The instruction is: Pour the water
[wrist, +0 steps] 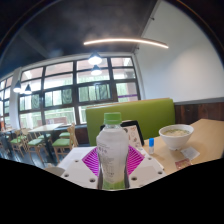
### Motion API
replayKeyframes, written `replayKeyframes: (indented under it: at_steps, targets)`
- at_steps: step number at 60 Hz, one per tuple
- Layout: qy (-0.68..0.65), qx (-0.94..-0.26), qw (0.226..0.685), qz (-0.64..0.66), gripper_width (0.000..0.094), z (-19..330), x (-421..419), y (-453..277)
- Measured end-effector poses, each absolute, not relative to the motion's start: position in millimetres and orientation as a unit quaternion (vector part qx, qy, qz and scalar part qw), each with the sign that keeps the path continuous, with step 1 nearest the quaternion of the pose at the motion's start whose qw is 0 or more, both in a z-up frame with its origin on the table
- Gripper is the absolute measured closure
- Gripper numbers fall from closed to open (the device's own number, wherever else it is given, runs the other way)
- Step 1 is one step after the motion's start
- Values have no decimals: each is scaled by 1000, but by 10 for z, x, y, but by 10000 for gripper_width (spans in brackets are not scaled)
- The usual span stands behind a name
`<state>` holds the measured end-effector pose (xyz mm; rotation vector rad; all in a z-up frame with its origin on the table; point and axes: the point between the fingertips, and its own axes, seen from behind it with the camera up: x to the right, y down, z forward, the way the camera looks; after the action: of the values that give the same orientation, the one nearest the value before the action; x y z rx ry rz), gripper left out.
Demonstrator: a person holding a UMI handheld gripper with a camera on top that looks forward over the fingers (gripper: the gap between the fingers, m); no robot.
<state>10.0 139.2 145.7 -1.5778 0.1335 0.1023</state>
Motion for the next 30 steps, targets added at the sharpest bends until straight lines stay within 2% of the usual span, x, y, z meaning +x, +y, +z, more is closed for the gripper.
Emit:
replayKeyframes:
  at_steps: [4, 5, 11, 12, 13, 18, 26, 27, 30]
  targets:
    - [43, -711, 701, 31, 641, 1392, 93, 1380]
    - [36, -714, 698, 29, 642, 1247, 104, 1514]
    - [8, -721, 693, 14, 640, 1187, 34, 1473]
    - [6, -724, 689, 9, 640, 1134, 31, 1387]
    - [-2, -730, 683, 2, 632, 928, -60, 1527]
    - [-12, -716, 698, -20, 623, 1060, 95, 1513]
    - [2, -728, 686, -5, 609, 1135, 237, 1480]
    - [9, -721, 693, -1, 609, 965, 36, 1507]
    - [7, -724, 690, -4, 580, 1003, 54, 1517]
